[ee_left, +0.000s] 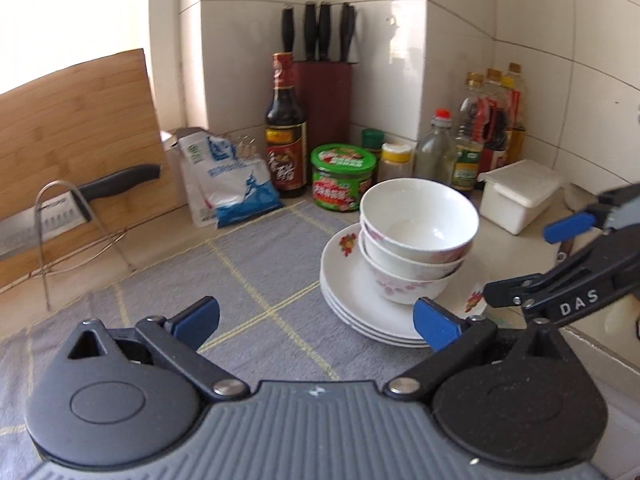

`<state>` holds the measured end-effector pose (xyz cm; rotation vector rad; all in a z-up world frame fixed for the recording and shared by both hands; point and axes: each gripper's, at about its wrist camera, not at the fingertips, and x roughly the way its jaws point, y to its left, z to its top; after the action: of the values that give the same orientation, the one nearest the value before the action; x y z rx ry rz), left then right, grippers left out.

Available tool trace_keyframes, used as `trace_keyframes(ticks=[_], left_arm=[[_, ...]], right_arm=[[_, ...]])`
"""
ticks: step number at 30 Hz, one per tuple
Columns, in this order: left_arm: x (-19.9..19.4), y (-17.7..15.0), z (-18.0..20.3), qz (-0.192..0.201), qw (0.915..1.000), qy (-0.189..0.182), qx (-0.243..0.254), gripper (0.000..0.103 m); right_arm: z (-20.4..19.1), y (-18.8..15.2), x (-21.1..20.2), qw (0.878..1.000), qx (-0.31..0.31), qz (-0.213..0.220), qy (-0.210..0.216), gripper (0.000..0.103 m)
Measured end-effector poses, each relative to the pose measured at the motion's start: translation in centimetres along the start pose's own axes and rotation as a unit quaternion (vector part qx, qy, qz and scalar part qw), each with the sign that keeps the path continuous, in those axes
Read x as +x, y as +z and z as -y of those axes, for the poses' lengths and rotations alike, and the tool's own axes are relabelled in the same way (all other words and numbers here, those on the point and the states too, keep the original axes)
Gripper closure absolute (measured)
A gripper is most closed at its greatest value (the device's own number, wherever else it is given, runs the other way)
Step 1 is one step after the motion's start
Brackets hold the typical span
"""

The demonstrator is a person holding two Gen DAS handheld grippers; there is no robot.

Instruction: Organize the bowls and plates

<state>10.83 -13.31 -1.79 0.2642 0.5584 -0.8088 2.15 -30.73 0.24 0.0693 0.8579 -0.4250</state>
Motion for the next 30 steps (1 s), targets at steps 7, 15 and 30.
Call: trace_keyframes(ticks=[7,15,30], left_arm=[[-2.3,-0.3,0.4,-0.023,0.9993,0.025,-0.015,0.001],[-3.6,0.1,0.7,-0.015,0.9993,0.032,-0.015,0.001],[-3.9,0.3,0.6,-0.012,0.9989,0.033,-0.031,0.001]], right_arm=[[-1.2,-2.1,-4.2,0.995,0.09,0.035,-0.038,0.0],[-1.3,-2.5,-6.2,0.991,0.116,0.055,-0.037,0.0],[-1.2,-2.3,-6.5,0.99,0.122,0.062,-0.032,0.0]])
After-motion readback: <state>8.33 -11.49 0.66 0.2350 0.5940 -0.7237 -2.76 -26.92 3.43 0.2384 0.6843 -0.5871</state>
